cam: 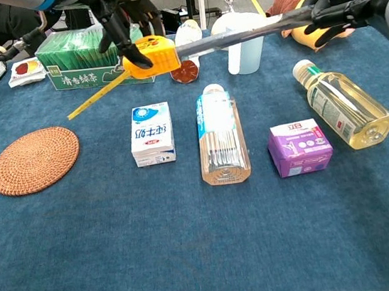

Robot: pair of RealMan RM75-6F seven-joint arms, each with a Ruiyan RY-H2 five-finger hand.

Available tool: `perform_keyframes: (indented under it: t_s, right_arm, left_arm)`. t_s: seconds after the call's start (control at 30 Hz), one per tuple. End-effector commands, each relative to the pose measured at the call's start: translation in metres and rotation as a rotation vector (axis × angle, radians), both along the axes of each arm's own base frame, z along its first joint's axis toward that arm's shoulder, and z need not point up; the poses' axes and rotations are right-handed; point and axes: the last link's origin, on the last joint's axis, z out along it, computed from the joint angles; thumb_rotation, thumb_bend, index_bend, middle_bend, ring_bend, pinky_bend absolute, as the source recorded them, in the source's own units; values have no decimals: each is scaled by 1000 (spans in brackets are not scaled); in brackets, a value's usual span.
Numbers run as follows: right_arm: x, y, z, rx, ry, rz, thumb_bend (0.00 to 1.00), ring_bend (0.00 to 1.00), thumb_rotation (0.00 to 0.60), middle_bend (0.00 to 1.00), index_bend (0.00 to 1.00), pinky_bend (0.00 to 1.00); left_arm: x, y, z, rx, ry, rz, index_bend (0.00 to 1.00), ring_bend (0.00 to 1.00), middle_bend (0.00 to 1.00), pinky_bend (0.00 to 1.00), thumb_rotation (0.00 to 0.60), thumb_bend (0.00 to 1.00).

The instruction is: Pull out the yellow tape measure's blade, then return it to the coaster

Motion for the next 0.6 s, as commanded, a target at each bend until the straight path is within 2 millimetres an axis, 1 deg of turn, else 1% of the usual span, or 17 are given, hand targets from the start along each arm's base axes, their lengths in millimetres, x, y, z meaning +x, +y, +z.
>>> perform_keyframes:
  t_s: [0.03, 0.13, 0.17, 0.2, 0.27, 0.33, 0.37, 0.43, 0.5, 0.53, 0.6]
  right_arm:
    - [6, 1, -4, 8, 0, 14, 792, 346, 600, 367, 611, 353]
    - [10, 0, -6, 9, -2, 17, 773, 337, 600, 358, 600, 342]
    - [11, 0, -7, 11, -1, 18, 758, 331, 600, 351, 589, 336]
    - [11, 0, -7, 13, -3, 19, 728, 315, 600, 334, 557, 325]
    - [10, -1, -7, 19, -2, 20, 668, 273, 600, 291, 461, 295]
    - [8, -1, -6, 28, -1, 23, 596, 209, 595, 226, 316, 253]
    - [6, -2, -5, 26, -3, 23, 573, 190, 588, 207, 273, 241]
    - [4, -4, -2, 23, -11, 21, 512, 137, 551, 147, 144, 206]
    - [-1, -5, 0, 23, -7, 16, 469, 106, 528, 103, 48, 190]
    - [-2, -6, 2, 22, -6, 14, 452, 95, 518, 88, 16, 185]
    - [-6, -7, 5, 18, -7, 10, 443, 81, 504, 68, 0, 181]
  left_arm:
    - [9, 0, -4, 0, -9, -3, 543, 510, 498, 586, 584, 392]
    - [16, -1, -7, -5, -20, 1, 544, 510, 497, 586, 584, 392]
    - [17, -1, -8, -7, -21, 0, 544, 510, 498, 586, 583, 392]
    - [18, -1, -8, -8, -20, -2, 544, 510, 498, 586, 584, 392]
    - [20, -2, -8, -9, -16, -8, 543, 509, 498, 586, 580, 392]
    - [20, -2, -8, -10, -12, -10, 543, 510, 497, 586, 579, 392]
    - [19, -2, -7, -10, -11, -9, 544, 510, 497, 586, 579, 392]
    - [18, -1, -6, -9, -7, -8, 543, 510, 497, 586, 580, 392]
    - [16, -1, -5, -8, -3, -7, 543, 509, 498, 586, 579, 391]
    - [16, -1, -5, -7, 0, -7, 543, 510, 498, 586, 581, 392]
    - [13, 0, -4, -6, 4, -6, 543, 510, 498, 586, 581, 392]
